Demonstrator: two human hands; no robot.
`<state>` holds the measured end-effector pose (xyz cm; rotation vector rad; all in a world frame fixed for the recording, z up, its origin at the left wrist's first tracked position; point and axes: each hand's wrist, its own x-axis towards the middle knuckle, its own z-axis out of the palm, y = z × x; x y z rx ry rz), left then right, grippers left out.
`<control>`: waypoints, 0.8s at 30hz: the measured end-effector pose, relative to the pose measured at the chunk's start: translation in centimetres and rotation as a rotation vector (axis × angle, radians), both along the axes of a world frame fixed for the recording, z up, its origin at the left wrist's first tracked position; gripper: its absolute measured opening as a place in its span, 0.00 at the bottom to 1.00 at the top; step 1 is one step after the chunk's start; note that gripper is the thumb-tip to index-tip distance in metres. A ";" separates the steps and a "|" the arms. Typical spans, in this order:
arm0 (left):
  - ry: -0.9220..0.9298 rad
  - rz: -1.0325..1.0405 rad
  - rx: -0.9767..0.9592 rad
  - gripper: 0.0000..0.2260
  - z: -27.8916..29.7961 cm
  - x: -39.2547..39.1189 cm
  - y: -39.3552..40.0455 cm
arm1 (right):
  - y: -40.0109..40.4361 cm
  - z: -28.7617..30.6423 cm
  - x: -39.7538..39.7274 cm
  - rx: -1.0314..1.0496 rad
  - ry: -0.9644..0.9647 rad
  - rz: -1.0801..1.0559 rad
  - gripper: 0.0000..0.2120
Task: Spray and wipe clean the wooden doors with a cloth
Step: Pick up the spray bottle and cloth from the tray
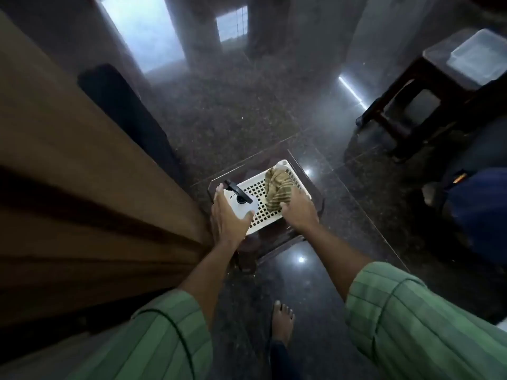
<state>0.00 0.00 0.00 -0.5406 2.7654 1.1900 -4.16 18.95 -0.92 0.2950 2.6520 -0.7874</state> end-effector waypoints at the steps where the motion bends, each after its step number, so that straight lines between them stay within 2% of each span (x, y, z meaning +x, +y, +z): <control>1: 0.030 0.037 -0.013 0.47 -0.8 -0.6 0.4 | -0.1 -0.9 -0.8 -0.011 -0.007 -0.040 0.20; 4: 0.133 0.168 -0.031 0.35 -2.4 -2.5 1.5 | -0.9 -3.7 -2.7 -0.038 -0.046 -0.120 0.26; 7: 0.181 0.265 0.050 0.27 -3.7 -4.3 2.7 | -1.5 -7.0 -4.0 -0.007 -0.006 -0.150 0.35; 9: 0.175 0.318 0.121 0.22 -4.5 -5.2 3.3 | -1.7 -8.3 -4.8 0.025 -0.002 -0.174 0.36; 11: 0.166 0.318 0.165 0.14 -4.5 -5.6 3.7 | -1.8 -8.4 -5.3 -0.030 -0.015 -0.253 0.31; 13: 0.166 0.252 0.150 0.09 -3.7 -5.5 4.0 | -1.7 -7.6 -5.2 -0.140 -0.018 -0.378 0.17; 15: 0.189 0.147 0.144 0.09 -2.0 -4.7 3.8 | -1.4 -6.4 -4.4 -0.264 -0.078 -0.485 0.07; 16: 0.199 0.102 0.148 0.10 -1.7 -4.2 3.6 | -1.2 -6.2 -3.9 -0.333 -0.115 -0.539 0.07; 21: 0.170 -0.037 0.221 0.17 3.0 0.8 2.4 | -1.0 -1.2 1.0 -0.566 -0.181 -0.702 0.15; 24: 0.134 -0.145 0.255 0.17 5.8 4.6 0.9 | -2.4 3.4 4.7 -0.651 -0.185 -0.763 0.22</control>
